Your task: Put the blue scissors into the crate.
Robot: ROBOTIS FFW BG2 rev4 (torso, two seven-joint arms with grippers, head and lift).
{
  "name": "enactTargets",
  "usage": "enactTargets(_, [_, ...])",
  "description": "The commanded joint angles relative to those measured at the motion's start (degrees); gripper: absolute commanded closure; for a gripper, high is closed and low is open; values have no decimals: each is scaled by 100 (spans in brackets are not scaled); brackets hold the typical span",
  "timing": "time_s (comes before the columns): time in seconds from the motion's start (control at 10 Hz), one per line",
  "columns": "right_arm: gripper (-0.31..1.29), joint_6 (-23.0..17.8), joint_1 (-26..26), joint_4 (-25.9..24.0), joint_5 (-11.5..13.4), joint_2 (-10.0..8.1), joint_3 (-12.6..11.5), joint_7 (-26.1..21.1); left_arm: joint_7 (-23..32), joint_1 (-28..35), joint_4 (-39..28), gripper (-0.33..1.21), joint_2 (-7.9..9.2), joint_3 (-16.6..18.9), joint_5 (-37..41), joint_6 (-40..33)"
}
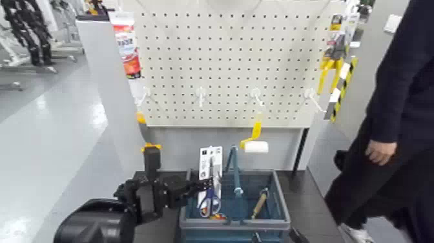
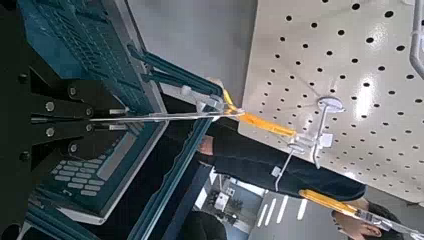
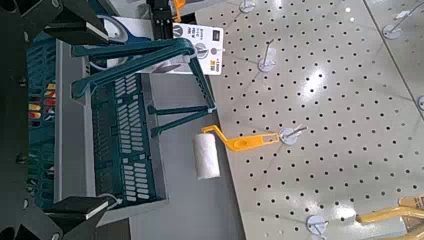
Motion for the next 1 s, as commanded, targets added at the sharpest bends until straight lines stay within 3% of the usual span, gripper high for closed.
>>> enactTargets(0.1, [15,-18,0,-8,0,-9,0,2,23,-1,-47,2,0,-7,-32,33])
enactTargets(0.2, [15,-18,0,-8,0,-9,8,-6,23,8,-74,-4,0,10,-41,33])
enactTargets(0.3, [15,-18,0,-8,0,-9,8,-6,15,8,-82,7,0,10,-32,25])
enactTargets(0.4, [15,-18,0,-8,0,-9,8,-6,23,8,-91,1,0,19,-32,25])
enactTargets(1.0, [15,-18,0,-8,-9,-9,0,-6,23,8,-135,2,0,19,-32,25])
